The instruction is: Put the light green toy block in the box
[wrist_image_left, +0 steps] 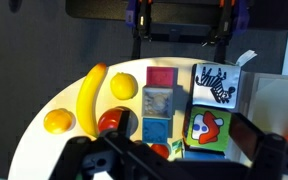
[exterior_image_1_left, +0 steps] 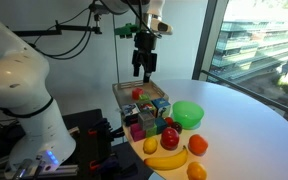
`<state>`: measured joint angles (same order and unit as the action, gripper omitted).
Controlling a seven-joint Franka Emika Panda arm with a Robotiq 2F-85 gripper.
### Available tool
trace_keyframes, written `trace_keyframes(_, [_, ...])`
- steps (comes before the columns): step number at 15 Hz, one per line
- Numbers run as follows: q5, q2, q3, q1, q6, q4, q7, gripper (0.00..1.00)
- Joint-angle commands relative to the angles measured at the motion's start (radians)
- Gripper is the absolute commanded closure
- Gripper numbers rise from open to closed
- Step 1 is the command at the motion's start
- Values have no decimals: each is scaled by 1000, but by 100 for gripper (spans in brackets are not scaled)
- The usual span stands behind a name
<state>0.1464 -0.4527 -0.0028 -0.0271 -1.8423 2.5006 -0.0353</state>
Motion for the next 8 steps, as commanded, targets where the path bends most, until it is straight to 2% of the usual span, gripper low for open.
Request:
trace_keyframes(1, [-41,-78,-39,5,25,-12,111,0])
trace_keyframes(8, [-89,-178,-85,4,6,-16,213,0])
